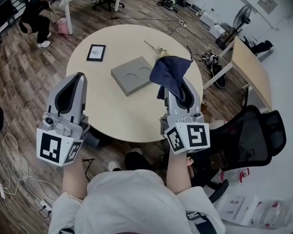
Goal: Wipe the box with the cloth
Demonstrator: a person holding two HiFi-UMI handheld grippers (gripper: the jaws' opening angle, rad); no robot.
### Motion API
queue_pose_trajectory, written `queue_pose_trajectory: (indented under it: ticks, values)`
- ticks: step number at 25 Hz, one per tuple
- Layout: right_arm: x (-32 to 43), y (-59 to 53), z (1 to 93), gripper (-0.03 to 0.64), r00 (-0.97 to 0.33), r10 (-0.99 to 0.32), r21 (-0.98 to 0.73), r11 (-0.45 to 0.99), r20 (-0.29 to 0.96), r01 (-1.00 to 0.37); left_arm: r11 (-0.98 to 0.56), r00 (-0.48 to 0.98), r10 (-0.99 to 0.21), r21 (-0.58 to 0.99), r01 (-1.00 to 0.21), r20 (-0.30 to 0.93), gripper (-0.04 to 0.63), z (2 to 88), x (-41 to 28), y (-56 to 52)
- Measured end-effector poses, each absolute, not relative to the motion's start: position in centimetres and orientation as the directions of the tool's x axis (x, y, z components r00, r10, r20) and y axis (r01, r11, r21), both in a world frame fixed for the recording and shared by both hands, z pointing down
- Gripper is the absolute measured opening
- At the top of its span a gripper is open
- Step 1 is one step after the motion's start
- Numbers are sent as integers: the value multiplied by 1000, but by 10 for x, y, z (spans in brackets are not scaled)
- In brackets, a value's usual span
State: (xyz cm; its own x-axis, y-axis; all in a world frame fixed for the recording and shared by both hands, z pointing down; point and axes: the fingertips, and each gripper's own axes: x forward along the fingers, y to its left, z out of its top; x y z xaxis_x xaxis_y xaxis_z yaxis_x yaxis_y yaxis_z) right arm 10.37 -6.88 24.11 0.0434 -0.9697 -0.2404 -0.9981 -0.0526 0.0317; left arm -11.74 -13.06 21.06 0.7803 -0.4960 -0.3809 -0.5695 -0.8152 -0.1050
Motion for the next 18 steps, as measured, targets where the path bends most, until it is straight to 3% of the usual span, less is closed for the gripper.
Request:
queue_pose_trajectory:
  ticks: [18]
  values:
    - [136, -243, 238, 98, -205, -976, 44, 202, -70, -978, -701, 676, -643, -79, -709, -359, 3, 212, -88, -211]
